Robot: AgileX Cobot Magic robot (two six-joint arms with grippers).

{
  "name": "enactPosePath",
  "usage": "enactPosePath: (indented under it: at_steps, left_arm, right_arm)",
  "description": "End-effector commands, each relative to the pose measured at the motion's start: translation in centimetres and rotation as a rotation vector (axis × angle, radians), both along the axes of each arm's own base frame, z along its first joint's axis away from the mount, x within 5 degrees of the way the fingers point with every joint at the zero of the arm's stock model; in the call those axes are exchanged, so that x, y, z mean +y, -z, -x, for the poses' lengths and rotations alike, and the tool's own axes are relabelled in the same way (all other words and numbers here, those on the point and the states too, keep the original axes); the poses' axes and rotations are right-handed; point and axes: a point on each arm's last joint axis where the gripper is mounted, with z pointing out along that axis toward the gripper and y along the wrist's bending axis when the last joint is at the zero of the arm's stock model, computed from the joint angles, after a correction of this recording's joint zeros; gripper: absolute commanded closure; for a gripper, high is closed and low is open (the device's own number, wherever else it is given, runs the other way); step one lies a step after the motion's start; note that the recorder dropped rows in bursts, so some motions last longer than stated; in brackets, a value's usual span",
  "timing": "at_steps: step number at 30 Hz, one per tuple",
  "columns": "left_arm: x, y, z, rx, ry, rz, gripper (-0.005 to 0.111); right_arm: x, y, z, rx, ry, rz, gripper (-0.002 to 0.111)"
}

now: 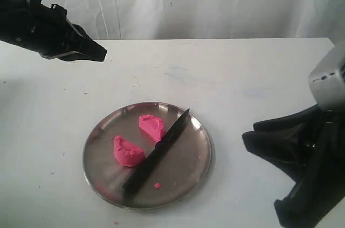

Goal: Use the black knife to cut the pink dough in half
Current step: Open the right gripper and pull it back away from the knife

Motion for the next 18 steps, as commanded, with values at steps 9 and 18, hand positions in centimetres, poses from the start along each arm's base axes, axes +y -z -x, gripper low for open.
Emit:
enactPosePath:
  at_steps: [9,18]
  left_arm:
    - [-0.1,-0.2,0.3,0.006,0.004,0.020,0.107]
    - [-0.1,-0.2,0.3,0.006,0.004,0.020,0.107]
  right_arm:
    - [-0.2,3.0,0.8,0.023,-0.092,0.134,0.089]
    - [-1.1,3.5,0.1,-0.154,-0.074,0.218,0.089]
